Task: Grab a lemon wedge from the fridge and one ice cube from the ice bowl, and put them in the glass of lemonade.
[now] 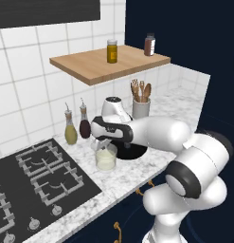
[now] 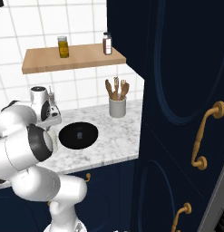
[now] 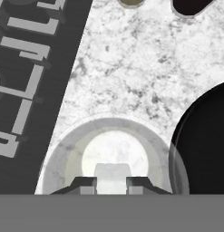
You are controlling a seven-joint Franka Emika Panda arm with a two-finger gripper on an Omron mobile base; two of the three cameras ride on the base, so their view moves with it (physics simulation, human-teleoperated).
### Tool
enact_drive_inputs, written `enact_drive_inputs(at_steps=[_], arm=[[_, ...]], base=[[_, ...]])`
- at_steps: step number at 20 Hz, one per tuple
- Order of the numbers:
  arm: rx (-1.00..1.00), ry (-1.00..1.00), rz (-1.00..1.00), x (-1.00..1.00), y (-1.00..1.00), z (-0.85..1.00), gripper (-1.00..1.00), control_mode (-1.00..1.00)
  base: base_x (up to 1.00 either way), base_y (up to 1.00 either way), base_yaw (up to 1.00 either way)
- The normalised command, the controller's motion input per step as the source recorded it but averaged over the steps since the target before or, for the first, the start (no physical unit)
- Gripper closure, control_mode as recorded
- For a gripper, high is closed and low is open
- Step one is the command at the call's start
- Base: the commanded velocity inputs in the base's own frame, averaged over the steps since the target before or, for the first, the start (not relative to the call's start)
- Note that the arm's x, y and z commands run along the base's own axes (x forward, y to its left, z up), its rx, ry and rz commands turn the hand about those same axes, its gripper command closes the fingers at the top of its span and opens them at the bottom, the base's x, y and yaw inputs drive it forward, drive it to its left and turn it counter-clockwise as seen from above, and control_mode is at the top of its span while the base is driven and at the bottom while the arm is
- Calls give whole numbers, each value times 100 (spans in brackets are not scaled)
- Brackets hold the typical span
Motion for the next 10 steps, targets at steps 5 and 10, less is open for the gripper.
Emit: enact_drive_inputs(at_steps=[5,10], arm=[[0,0,0,0,0,0,-100,-100],[0,0,0,0,0,0,-100,-100]], base=[[0,0,0],[0,0,0]])
